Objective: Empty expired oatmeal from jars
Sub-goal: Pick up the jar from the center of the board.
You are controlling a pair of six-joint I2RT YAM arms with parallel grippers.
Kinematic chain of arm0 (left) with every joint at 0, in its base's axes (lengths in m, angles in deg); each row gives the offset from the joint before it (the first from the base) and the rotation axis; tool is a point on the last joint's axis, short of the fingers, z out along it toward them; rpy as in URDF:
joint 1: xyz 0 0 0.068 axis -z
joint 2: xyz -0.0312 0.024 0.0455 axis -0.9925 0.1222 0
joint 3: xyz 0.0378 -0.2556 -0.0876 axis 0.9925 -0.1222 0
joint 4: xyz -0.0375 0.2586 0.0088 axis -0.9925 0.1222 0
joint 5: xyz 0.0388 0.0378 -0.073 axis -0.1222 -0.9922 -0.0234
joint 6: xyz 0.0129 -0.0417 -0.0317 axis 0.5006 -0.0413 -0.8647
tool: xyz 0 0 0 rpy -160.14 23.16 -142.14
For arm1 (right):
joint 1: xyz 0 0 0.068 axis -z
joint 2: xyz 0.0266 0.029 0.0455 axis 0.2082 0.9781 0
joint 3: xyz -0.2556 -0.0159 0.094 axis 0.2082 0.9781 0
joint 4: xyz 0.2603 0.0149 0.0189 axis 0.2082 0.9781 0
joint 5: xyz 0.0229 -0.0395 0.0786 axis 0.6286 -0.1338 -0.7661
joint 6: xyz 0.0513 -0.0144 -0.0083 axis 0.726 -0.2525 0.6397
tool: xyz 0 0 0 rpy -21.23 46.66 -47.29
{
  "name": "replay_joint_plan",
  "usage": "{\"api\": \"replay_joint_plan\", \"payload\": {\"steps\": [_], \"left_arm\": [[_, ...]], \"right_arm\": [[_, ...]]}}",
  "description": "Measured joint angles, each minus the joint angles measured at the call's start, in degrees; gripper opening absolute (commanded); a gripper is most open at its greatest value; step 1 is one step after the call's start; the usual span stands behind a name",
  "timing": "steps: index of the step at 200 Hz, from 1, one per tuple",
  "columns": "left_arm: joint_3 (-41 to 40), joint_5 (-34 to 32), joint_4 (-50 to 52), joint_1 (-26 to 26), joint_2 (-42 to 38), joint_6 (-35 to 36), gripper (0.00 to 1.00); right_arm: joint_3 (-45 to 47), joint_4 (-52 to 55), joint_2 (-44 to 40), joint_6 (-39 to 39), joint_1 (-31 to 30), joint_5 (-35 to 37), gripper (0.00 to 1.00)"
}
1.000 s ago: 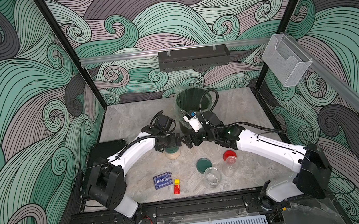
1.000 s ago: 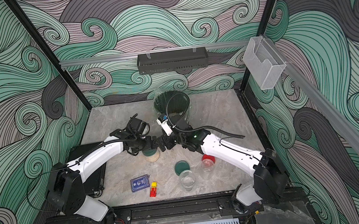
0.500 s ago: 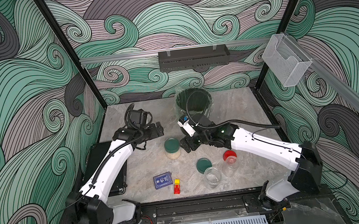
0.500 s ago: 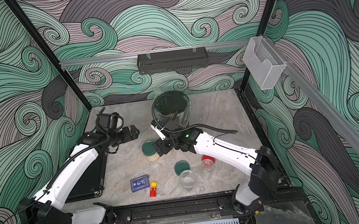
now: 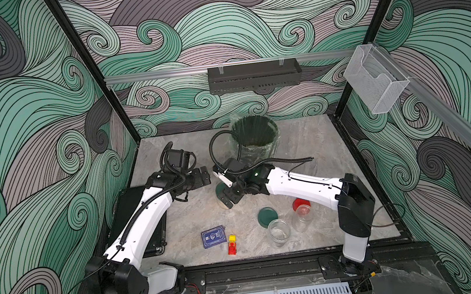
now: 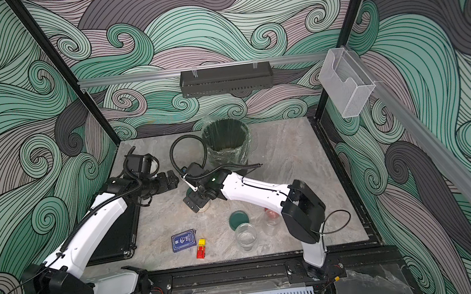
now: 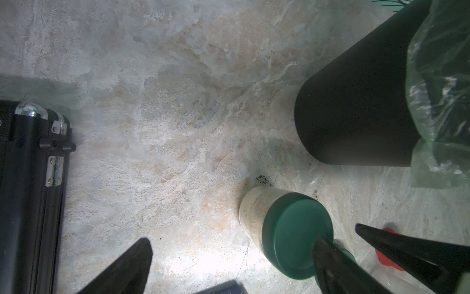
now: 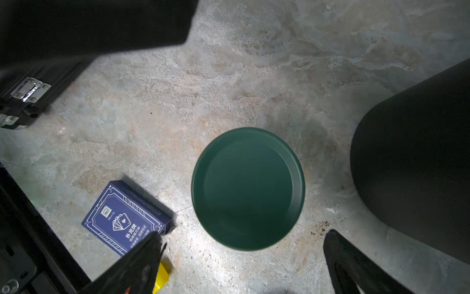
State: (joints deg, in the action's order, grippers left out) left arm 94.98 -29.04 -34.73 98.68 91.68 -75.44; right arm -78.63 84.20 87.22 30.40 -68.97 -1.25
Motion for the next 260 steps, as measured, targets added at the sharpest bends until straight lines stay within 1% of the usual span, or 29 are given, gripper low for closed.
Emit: {"api": "replay_joint_plan", "payload": {"steps": [34,92,127,150,169,182,189,198,222,243,260], "left_arm": [[0.15,0.0,0.11,-0.33,0.0,0.22,0.99],[0.22,-0.02,0.28,-0.63,0.0,0.46,0.99],[0.22,-0.31,0.37,-0.7,-0.07,0.46,0.99],[0.2,-0.39,0.35,-0.74,-0.2,0.46,0.99],[0.2,-0.15,0.2,-0.74,-0.22,0.48,0.99],[0.2,-0.11,0.2,-0.74,-0.28,0.7,0.99],[0.2,0.0,0.17,-0.74,-0.44,1.05,0.98],[0.2,0.09,0.22,-0.74,-0.9,1.62,0.98],[0.24,1.07,0.04,-0.66,-3.67,3.65,0.99],[0.17,1.88,-1.75,0.17,-7.96,6.16,0.99],[-0.28,2.25,-4.37,2.67,-11.85,9.31,0.99]], "right_arm": [[-3.06,0.7,4.17,-0.79,0.0,-0.09,0.99],[-7.41,2.01,10.8,-1.2,0.07,3.52,0.99],[-7.98,2.38,12.09,-0.92,0.07,3.65,0.99],[-9.03,2.23,12.92,-0.57,0.07,3.76,0.89],[-9.49,1.97,13.25,-0.17,0.11,3.69,0.76],[-9.49,1.95,13.25,0.07,0.11,3.61,0.73],[-9.49,1.95,13.22,0.26,0.11,3.54,0.7],[-9.2,1.95,12.92,0.83,0.13,3.28,0.67],[-6.36,2.86,9.73,2.05,0.33,1.95,0.64],[-3.08,4.5,3.15,2.78,0.7,0.5,0.63],[-0.76,4.98,-4.2,3.48,1.81,-1.2,0.62]]}}
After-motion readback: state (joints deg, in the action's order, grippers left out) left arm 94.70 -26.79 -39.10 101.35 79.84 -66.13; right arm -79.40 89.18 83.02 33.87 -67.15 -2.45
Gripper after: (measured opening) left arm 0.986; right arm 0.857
